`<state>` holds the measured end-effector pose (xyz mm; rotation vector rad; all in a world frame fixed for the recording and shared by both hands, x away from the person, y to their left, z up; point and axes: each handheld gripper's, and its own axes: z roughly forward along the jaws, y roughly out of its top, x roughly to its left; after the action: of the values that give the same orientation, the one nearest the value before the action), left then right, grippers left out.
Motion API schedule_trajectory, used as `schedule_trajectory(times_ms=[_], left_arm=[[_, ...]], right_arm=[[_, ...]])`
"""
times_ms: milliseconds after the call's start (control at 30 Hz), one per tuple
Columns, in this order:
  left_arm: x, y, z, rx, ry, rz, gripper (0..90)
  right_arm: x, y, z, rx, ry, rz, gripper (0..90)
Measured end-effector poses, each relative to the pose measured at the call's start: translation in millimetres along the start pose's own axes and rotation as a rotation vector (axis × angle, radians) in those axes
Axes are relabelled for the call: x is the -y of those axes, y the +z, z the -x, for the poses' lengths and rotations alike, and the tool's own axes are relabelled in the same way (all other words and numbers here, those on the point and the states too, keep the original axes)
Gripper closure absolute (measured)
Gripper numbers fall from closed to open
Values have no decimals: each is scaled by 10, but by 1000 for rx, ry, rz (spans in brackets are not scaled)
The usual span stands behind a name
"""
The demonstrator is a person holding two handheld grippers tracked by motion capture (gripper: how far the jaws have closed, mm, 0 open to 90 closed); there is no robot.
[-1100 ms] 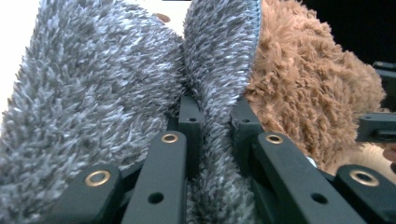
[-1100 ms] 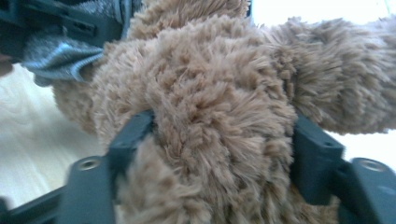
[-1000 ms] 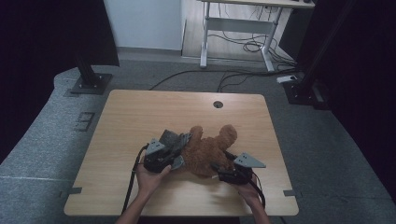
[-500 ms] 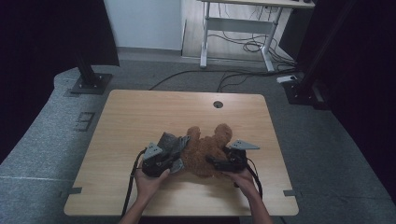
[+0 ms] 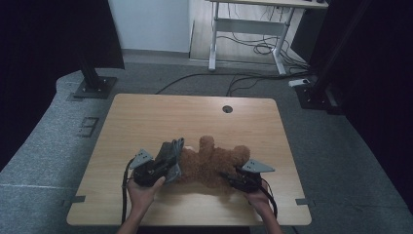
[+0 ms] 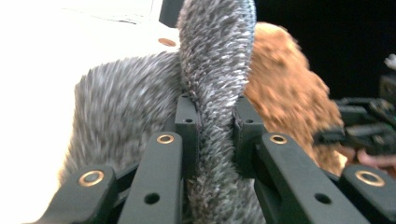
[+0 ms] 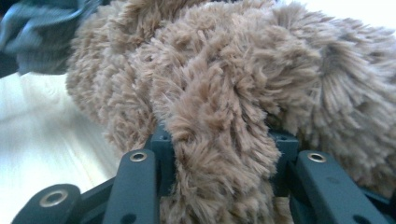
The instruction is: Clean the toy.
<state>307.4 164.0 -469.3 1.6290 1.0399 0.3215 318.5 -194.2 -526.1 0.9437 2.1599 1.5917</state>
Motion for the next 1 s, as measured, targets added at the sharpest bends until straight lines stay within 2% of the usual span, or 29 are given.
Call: schedule_trajectory(times_ms=[67, 133, 200, 300, 367, 467, 567, 667, 767, 800, 867, 933, 1000], left_arm=[[-92, 12, 20, -5, 4, 4, 757], [-211, 35, 104, 2, 25, 13, 757], [-334, 68, 246, 20, 61, 22, 756], [-512, 169, 535, 53, 132, 24, 757], [-623, 287, 745, 75, 183, 10, 757], [-757, 553, 1039, 87, 248, -30, 756], [-818, 890, 1290, 84, 311, -100, 757], [-759, 1178, 1401, 76, 320, -184, 757], [-578, 1432, 1384, 71, 303, -285, 757], [-498, 1488, 1363, 56, 315, -308, 757], [-390, 1507, 1310, 52, 314, -295, 763], [-384, 1457, 1275, 50, 304, -280, 764], [-392, 1392, 1238, 32, 315, -281, 764]], right_arm=[[31, -10, -43, 18, -33, 7, 586], [29, -16, -79, 32, -58, 1, 588], [33, -19, -112, 48, -75, -2, 587], [40, -16, -124, 57, -77, 1, 587], [41, -10, -128, 63, -76, 2, 587], [37, -9, -135, 71, -83, -1, 587], [40, -10, -148, 78, -85, 0, 587], [41, -9, -163, 87, -91, 2, 587], [41, -11, -171, 91, -97, 0, 586], [41, -12, -176, 94, -97, -1, 586], [45, -3, -181, 101, -107, -14, 586], [63, 7, -183, 105, -105, -11, 587], [63, 10, -180, 104, -100, -4, 587]])
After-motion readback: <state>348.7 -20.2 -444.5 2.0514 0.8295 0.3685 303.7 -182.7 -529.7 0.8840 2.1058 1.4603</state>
